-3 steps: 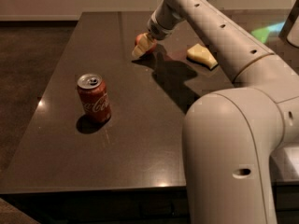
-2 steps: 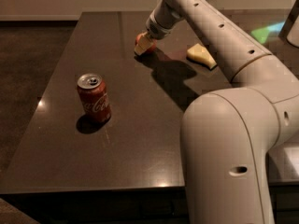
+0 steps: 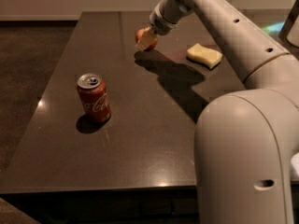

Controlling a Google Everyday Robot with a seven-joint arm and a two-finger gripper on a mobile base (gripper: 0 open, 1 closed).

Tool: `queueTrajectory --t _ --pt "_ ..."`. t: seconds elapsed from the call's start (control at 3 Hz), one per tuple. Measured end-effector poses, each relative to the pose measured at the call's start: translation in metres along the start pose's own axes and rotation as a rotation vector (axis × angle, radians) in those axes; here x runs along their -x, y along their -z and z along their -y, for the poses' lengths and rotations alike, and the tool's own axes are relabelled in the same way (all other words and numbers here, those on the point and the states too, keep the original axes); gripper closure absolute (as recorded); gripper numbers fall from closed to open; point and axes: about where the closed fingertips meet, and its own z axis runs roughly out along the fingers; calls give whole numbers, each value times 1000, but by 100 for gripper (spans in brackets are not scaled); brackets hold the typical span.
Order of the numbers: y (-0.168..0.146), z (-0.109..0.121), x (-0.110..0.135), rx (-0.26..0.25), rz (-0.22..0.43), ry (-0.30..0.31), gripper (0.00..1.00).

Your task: Pick apple

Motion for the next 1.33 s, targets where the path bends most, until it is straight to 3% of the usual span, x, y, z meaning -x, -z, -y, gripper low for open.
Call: queueTrajectory --t 0.33,1.0,1.33 --pt "35 -18 3 28 33 76 100" --pt "97 -79 9 129 90 277 100" --pt "118 -102 12 180 109 348 100"
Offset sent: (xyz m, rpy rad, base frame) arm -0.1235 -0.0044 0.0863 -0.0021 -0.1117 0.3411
